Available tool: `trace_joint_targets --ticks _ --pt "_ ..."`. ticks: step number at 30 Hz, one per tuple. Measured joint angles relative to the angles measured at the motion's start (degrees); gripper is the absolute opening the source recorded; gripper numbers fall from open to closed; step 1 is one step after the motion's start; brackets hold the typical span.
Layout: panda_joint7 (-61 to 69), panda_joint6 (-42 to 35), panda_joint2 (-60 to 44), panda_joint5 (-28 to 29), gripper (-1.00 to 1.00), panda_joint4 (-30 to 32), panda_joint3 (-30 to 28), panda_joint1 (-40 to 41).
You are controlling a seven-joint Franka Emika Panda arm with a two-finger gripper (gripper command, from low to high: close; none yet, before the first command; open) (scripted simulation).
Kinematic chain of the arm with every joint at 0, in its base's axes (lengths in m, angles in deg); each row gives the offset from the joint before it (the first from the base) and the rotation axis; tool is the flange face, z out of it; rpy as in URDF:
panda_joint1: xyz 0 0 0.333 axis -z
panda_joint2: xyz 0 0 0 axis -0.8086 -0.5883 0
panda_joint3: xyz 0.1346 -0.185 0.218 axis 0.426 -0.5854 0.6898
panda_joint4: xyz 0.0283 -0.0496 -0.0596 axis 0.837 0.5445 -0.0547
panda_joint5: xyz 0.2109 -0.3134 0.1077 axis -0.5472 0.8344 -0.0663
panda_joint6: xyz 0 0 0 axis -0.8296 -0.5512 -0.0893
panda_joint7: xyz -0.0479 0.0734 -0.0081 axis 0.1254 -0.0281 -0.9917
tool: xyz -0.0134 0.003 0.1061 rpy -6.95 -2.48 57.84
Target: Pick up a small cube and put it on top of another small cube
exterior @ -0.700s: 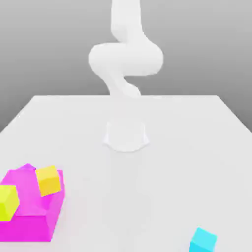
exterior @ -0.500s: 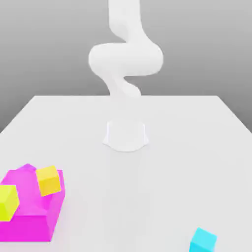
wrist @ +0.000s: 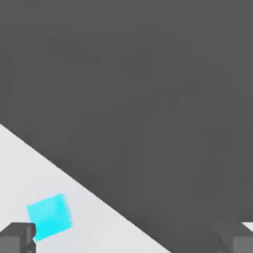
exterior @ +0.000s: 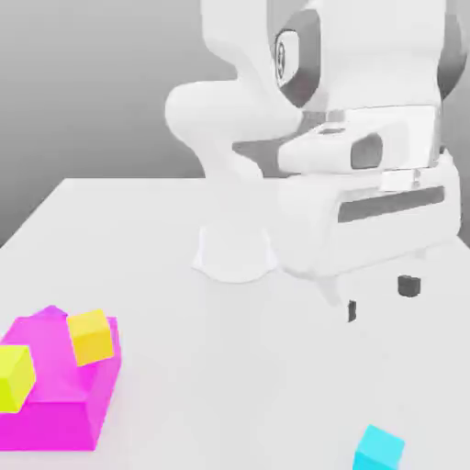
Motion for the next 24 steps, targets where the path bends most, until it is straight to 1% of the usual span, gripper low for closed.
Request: trace_joint_targets --ticks 7,12,13,19,24 --pt "6.77 4.53 -14.6 2.06 0.0 0.14 2.33 -1.32" --pt "6.57 11.64 -24.99 3.94 0.0 -1.66 1.23 -2.66" --pt "6.47 12.44 -26.04 4.1 -1.0 -1.88 1.06 -2.81" --pt "6.38 12.77 -26.57 4.23 -1.0 -2.0 0.99 -2.86" --pt "7.47 6.7 -18.73 2.76 -1.0 -0.26 2.22 -1.94"
